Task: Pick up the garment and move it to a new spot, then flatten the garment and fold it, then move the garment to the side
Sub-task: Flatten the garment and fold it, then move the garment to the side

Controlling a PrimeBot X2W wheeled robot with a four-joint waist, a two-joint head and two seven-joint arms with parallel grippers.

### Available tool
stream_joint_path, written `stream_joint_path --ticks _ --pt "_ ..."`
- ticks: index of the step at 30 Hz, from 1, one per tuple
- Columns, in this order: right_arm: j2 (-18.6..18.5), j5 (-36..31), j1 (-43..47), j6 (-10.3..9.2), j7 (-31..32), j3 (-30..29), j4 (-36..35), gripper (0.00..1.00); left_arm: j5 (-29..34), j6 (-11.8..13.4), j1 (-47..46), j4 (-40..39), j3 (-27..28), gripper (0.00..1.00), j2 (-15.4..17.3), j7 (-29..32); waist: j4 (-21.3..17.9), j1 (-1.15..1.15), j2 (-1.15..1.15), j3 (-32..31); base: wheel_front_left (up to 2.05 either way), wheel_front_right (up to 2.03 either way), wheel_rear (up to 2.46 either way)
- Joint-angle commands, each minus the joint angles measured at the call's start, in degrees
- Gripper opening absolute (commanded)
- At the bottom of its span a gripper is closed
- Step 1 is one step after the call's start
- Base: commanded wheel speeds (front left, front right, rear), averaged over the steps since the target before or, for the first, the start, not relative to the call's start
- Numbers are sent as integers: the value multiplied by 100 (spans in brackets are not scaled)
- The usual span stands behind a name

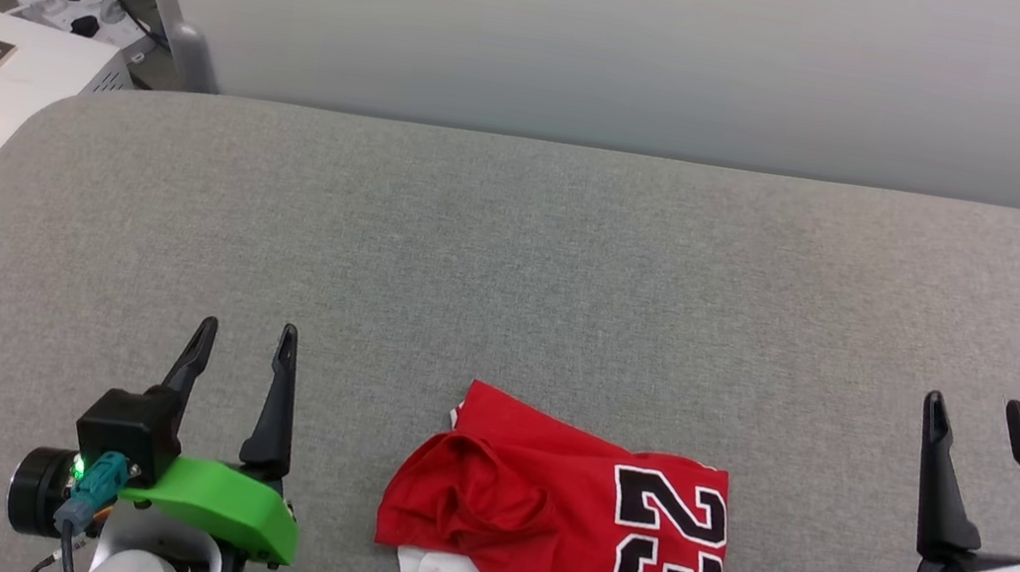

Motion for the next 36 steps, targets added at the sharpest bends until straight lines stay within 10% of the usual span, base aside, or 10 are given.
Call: stream_joint_path --ticks 1,26,36 --pt "2 -108 155 0 0 44 -98 100 57 -51 89 35 23 100 6 -35 -76 0 0 -129 0 0 0" --pt "17 -271 699 0 323 298 -543 100 218 -271 299 267 183 100 -128 -39 -193 0 0 -105 0 0 0" --pt "-221 1029 638 0 1496 -353 306 100 354 -326 90 56 333 100 -285 -39 33 0 0 297 0 0 0"
